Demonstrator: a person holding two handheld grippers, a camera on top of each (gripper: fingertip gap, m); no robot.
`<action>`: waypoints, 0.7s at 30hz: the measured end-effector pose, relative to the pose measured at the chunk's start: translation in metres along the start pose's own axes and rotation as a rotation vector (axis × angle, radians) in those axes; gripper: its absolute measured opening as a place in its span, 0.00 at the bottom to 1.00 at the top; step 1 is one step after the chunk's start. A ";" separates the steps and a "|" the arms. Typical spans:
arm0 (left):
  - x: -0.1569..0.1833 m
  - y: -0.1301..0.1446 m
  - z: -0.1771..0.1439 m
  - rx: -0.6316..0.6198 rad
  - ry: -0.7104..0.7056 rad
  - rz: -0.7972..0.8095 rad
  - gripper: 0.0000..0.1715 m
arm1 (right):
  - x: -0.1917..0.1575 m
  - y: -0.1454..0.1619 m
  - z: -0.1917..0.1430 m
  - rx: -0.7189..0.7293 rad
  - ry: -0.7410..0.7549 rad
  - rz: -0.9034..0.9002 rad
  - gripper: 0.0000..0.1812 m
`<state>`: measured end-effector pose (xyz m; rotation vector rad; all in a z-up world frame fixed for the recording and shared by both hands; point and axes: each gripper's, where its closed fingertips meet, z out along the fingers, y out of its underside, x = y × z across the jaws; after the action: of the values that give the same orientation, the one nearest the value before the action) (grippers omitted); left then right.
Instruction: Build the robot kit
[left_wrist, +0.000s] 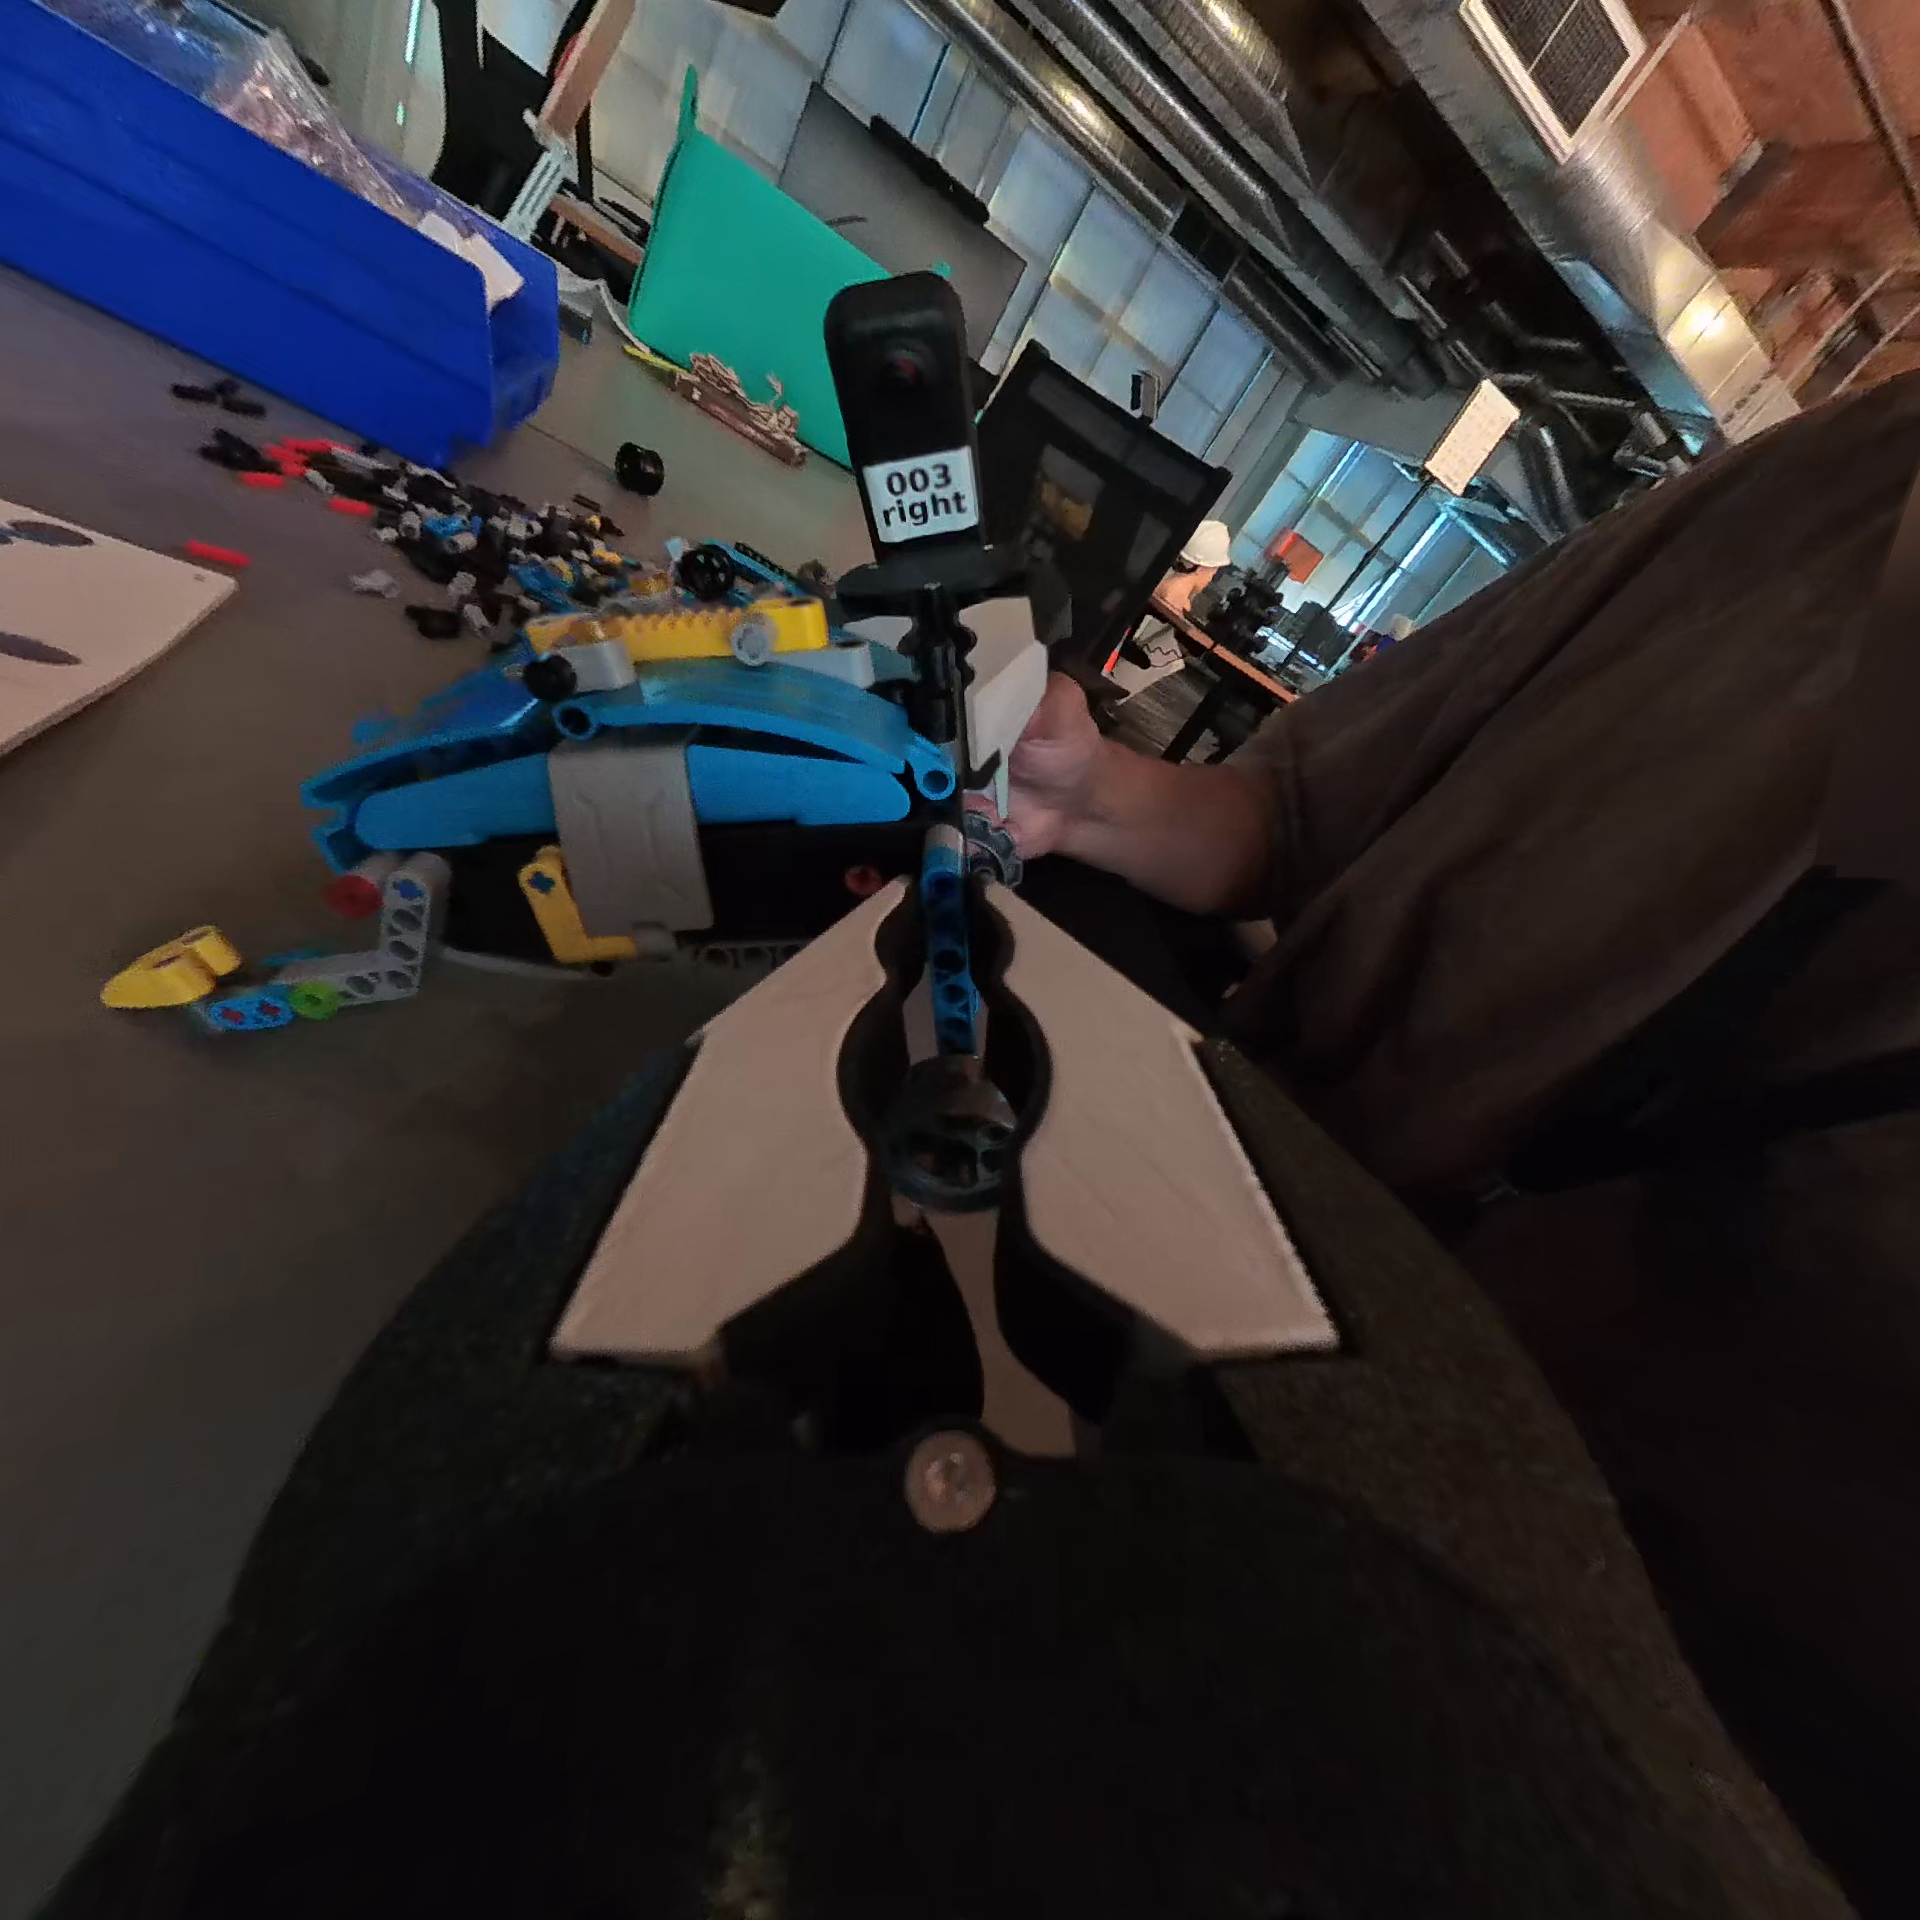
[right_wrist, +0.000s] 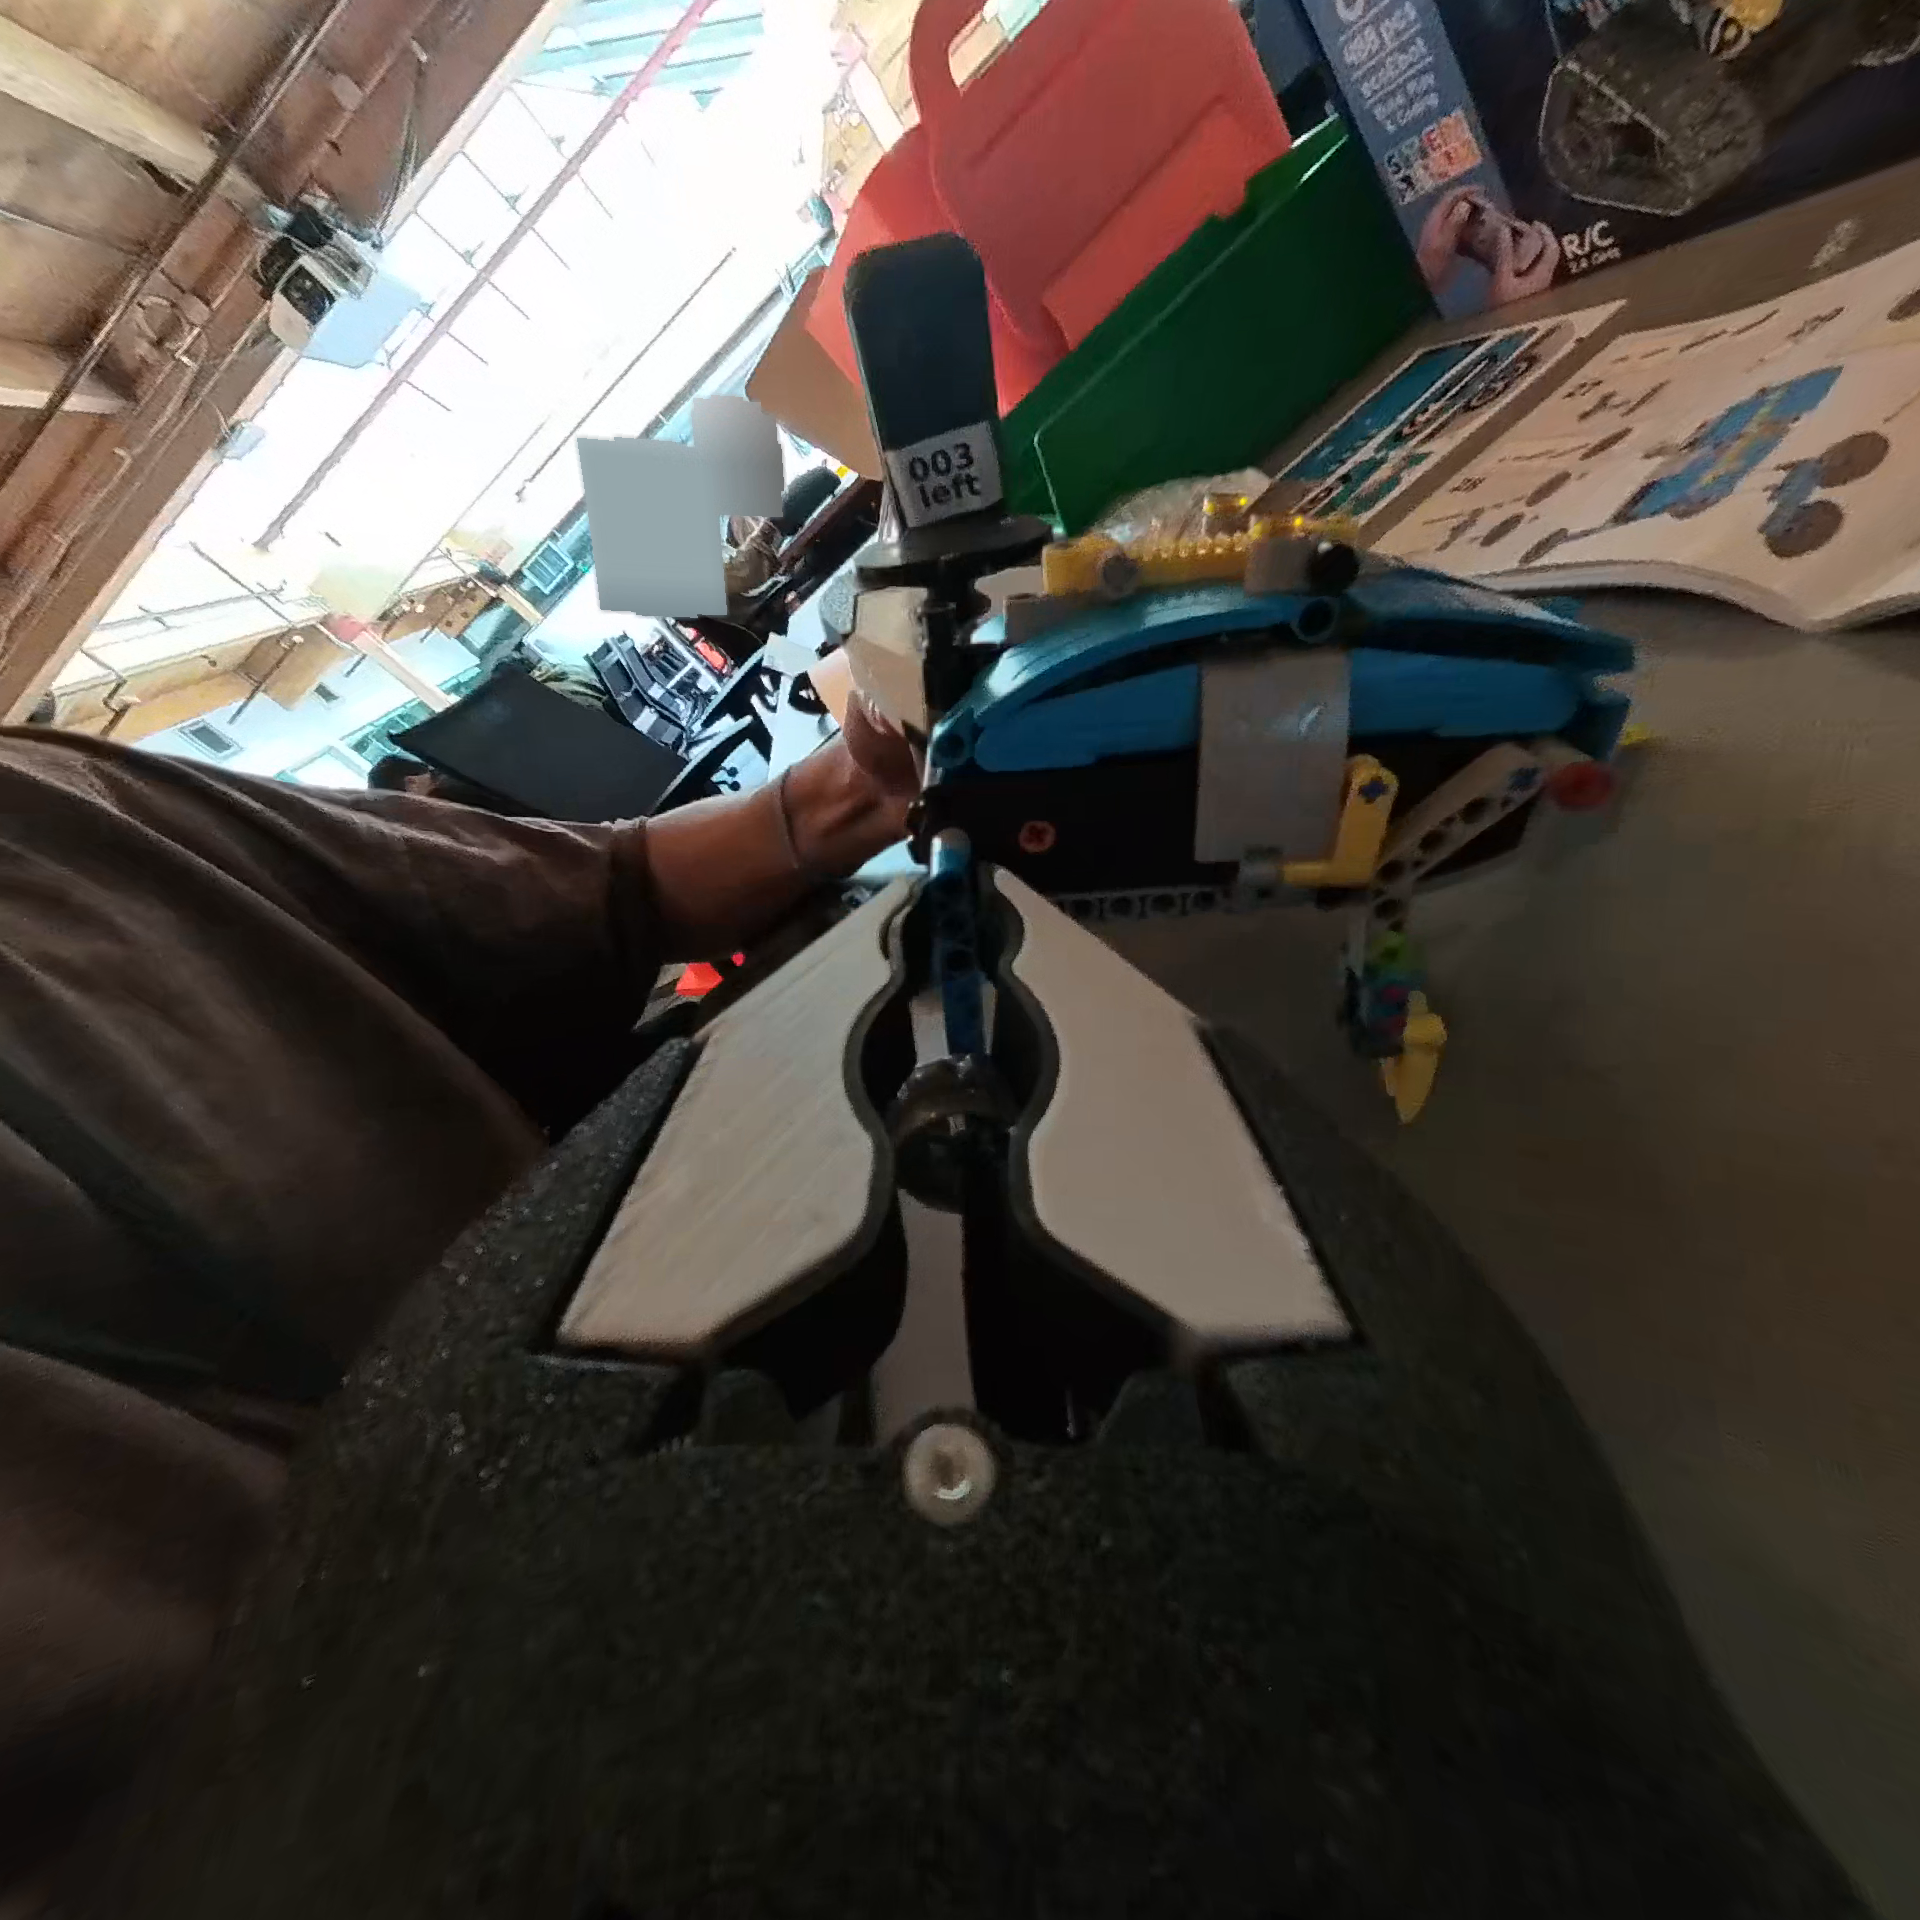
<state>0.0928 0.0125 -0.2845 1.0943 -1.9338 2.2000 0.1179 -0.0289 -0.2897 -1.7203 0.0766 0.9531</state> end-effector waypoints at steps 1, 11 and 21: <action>0.001 0.001 -0.001 -0.006 0.006 -0.004 0.04 | -0.001 0.002 0.001 -0.008 -0.001 -0.003 0.04; 0.003 0.007 0.001 -0.025 0.017 -0.008 0.04 | -0.001 0.007 0.001 -0.046 0.042 -0.088 0.04; 0.015 0.021 0.013 -0.125 -0.045 0.145 0.04 | -0.009 -0.018 0.000 -0.250 0.311 -0.614 0.51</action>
<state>0.0786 -0.0100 -0.2956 1.0243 -2.2019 2.1031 0.1212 -0.0254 -0.2701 -1.9422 -0.3640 0.2462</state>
